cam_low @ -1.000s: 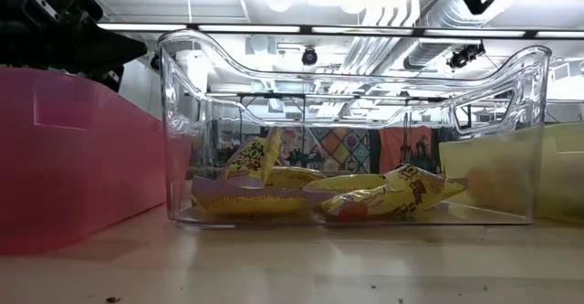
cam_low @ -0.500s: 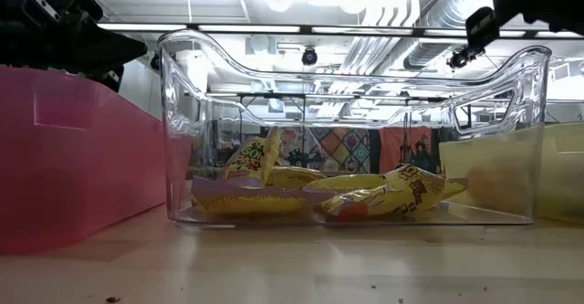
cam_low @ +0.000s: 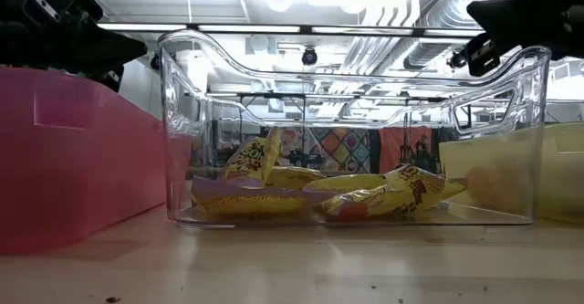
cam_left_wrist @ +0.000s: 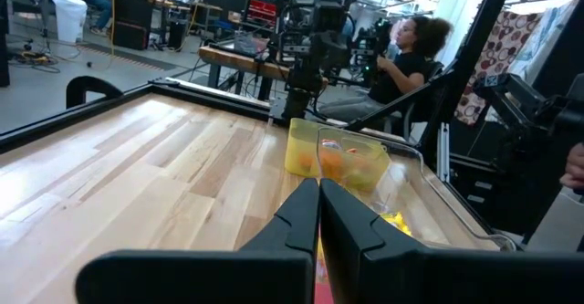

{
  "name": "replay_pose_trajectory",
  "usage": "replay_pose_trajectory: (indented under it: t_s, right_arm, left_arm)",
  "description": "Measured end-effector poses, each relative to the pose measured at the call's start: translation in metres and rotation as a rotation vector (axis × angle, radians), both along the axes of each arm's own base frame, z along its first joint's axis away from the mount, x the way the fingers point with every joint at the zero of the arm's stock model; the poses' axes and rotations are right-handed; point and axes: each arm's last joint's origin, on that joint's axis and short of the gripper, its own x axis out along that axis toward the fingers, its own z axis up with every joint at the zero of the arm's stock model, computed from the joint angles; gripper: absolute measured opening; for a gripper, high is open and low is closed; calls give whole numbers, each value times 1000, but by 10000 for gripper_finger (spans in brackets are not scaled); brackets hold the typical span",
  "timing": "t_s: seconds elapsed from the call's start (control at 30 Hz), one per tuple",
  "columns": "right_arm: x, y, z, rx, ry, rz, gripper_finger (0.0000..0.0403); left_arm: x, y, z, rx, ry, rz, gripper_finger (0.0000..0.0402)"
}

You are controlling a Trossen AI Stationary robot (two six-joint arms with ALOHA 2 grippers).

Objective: Sort candy
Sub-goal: Return to Home Position

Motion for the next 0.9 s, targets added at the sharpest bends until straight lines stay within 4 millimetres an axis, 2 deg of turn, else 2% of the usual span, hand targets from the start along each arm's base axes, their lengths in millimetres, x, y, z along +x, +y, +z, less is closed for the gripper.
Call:
replay_pose_trajectory:
  t_s: [0.1,0.3,0.6,0.9]
  right_arm:
    - [0,0,-8,-21,26,-13,0]
    - [0,-3,-27,-33,190,-99,0]
    - [-1,-11,-39,-52,315,-364,0]
    - [-3,-10,-47,-28,405,-357,0]
  left_arm:
    - [0,0,0,0,0,0,1]
    - [0,0,0,0,0,0,1]
    - [0,0,0,0,0,0,1]
    - [0,0,0,0,0,0,1]
